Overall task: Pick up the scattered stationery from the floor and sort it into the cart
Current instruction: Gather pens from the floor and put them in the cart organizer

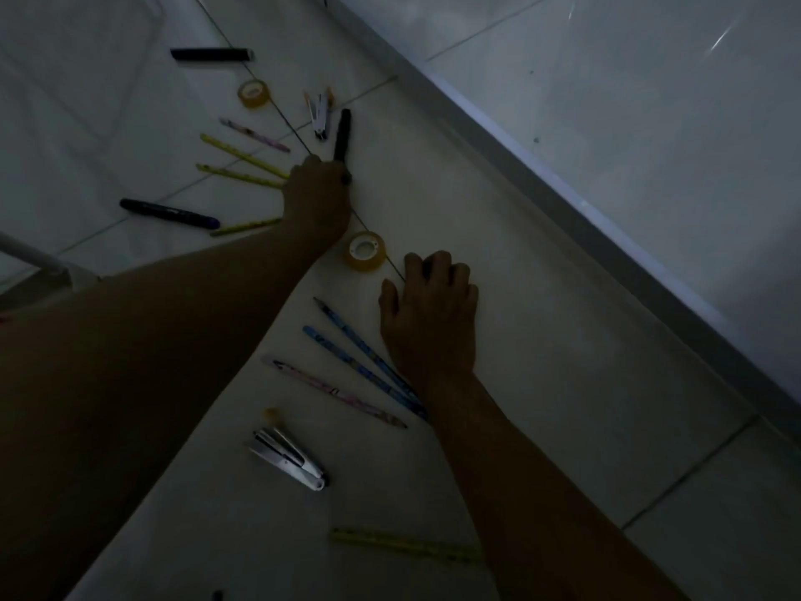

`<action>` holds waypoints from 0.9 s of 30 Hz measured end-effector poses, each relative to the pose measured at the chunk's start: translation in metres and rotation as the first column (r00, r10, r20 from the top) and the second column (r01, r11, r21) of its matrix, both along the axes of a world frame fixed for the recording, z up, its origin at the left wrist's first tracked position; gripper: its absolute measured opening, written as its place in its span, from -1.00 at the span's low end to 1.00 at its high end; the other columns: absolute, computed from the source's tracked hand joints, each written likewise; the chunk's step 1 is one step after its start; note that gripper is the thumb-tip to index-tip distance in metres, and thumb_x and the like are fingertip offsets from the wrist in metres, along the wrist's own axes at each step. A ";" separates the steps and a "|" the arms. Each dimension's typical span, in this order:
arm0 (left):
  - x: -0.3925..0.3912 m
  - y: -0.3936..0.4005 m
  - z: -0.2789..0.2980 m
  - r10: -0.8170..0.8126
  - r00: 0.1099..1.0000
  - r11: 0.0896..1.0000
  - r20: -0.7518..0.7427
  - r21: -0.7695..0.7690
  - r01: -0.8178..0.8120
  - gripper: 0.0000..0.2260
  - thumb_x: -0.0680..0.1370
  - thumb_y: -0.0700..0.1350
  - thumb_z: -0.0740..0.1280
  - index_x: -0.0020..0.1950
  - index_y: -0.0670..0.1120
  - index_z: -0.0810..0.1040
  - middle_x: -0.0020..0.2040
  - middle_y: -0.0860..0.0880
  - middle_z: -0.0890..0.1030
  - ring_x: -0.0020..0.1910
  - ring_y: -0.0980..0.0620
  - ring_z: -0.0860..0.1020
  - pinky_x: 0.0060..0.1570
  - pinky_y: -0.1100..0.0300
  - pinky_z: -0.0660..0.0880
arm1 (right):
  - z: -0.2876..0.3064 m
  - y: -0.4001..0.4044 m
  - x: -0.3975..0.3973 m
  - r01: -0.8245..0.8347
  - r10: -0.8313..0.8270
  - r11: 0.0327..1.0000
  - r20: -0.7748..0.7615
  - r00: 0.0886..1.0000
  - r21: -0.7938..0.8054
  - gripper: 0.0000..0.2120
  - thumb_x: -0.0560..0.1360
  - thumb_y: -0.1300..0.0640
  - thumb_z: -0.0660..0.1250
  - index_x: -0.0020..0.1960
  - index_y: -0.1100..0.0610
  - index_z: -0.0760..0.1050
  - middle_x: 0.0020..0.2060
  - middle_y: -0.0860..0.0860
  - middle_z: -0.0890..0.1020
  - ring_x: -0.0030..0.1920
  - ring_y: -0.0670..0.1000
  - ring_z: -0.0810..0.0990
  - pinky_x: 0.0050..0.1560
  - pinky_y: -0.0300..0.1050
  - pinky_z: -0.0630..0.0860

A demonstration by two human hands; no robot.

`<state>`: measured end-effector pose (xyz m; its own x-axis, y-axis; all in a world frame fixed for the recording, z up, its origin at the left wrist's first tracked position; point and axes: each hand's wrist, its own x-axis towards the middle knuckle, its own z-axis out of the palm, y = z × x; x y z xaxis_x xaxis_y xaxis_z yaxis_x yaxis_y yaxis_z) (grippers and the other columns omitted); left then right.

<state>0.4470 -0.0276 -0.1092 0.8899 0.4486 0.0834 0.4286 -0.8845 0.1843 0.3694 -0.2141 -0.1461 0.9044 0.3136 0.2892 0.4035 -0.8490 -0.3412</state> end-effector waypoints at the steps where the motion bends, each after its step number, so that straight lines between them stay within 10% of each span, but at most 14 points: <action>1: -0.002 -0.002 0.002 0.009 1.000 1.000 0.020 -0.025 -0.008 -0.72 0.61 -0.19 0.19 0.28 -0.19 0.51 0.20 -0.28 0.46 0.15 -0.26 0.46 0.12 -0.01 0.41 | 0.000 0.000 0.000 -0.001 0.001 1.000 0.001 1.000 0.005 -0.67 0.52 -0.07 0.20 0.14 0.14 0.48 -0.01 0.11 0.48 -0.06 0.11 0.43 -0.17 -0.03 0.31; 17: -0.119 -0.054 0.072 -0.159 0.974 0.973 0.159 -0.145 0.182 -0.82 0.57 -0.27 0.26 0.14 -0.20 0.58 0.03 -0.27 0.48 -0.04 -0.19 0.47 -0.12 0.19 0.28 | 0.024 -0.018 -0.016 -0.162 0.202 0.961 -0.169 0.965 0.223 -0.61 0.60 -0.01 0.16 0.30 0.21 0.44 0.08 0.18 0.56 0.04 0.19 0.51 -0.02 0.06 0.48; 27: -0.213 -0.065 0.107 -0.278 0.959 0.936 0.057 -0.209 0.283 -0.92 0.59 -0.24 0.23 0.01 -0.18 0.51 0.01 -0.18 0.43 -0.17 -0.08 0.40 -0.18 0.12 0.37 | 0.092 -0.005 -0.067 0.237 0.270 0.714 -0.570 0.776 0.659 -0.70 0.61 -0.07 0.17 0.02 0.14 0.54 -0.21 0.03 0.60 -0.17 0.04 0.58 -0.07 0.04 0.56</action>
